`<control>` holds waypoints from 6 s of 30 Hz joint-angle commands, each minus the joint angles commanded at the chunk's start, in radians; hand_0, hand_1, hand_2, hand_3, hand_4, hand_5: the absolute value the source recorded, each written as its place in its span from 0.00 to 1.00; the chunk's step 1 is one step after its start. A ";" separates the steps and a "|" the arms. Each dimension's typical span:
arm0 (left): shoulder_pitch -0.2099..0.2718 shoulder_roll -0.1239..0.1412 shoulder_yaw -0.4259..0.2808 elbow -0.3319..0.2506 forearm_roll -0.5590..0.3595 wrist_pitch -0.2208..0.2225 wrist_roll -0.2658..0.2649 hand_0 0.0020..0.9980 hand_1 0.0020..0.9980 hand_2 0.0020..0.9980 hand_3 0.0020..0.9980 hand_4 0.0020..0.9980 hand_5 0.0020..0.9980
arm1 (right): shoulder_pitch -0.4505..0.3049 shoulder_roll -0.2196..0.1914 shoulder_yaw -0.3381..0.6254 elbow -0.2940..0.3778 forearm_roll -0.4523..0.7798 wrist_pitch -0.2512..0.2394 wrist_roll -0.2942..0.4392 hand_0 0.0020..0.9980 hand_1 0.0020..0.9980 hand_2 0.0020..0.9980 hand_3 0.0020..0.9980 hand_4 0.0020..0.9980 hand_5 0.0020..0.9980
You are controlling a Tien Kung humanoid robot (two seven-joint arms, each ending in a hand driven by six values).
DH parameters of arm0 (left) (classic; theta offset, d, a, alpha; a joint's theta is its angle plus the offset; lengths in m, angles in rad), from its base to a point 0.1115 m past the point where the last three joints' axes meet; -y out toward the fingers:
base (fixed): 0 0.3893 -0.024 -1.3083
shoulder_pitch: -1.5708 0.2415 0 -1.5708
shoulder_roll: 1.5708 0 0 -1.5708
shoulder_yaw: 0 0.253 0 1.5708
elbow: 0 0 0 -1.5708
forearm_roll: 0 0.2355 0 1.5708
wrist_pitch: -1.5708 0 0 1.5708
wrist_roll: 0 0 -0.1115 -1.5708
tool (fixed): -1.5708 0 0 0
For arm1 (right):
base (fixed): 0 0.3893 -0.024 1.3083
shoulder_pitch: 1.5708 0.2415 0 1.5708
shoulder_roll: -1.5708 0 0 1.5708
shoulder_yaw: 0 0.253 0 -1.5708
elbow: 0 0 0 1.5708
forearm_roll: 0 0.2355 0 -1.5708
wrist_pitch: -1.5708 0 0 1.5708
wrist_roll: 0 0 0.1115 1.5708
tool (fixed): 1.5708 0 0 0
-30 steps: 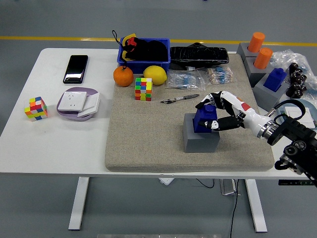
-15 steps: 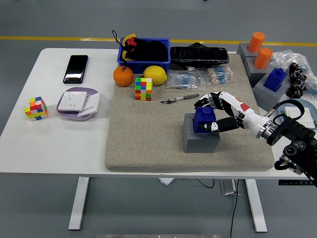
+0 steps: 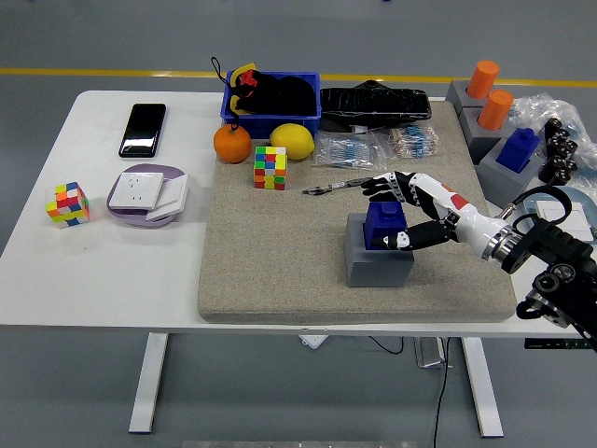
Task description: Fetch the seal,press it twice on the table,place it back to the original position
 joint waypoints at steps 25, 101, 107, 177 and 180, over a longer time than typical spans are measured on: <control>-0.001 0.008 -0.004 -0.001 -0.002 0.000 0.000 0.79 0.75 0.74 0.78 0.80 0.47 | -0.022 -0.046 0.134 0.009 -0.042 0.030 -0.048 1.00 0.99 0.99 1.00 1.00 0.59; -0.011 0.046 0.028 0.002 -0.002 0.006 0.005 0.80 0.75 0.74 0.78 0.80 0.48 | -0.429 -0.122 0.814 -0.032 -0.297 0.122 -0.233 0.88 0.81 0.79 0.74 1.00 0.45; 0.005 0.042 0.020 0.005 -0.006 0.005 0.006 0.79 0.75 0.74 0.77 0.80 0.48 | -0.443 -0.117 0.841 -0.031 -0.302 0.124 -0.238 0.87 0.81 0.79 0.74 1.00 0.44; 0.037 0.056 0.091 0.034 -0.107 -0.003 0.008 0.80 0.75 0.74 0.78 0.79 0.48 | -0.378 -0.147 0.908 -0.069 -0.308 0.156 -0.302 0.87 0.80 0.79 0.74 0.98 0.40; 0.033 0.055 0.090 0.034 -0.107 -0.003 0.008 0.80 0.75 0.74 0.78 0.79 0.48 | -0.375 -0.150 0.906 -0.064 -0.307 0.156 -0.302 0.87 0.80 0.79 0.75 0.98 0.40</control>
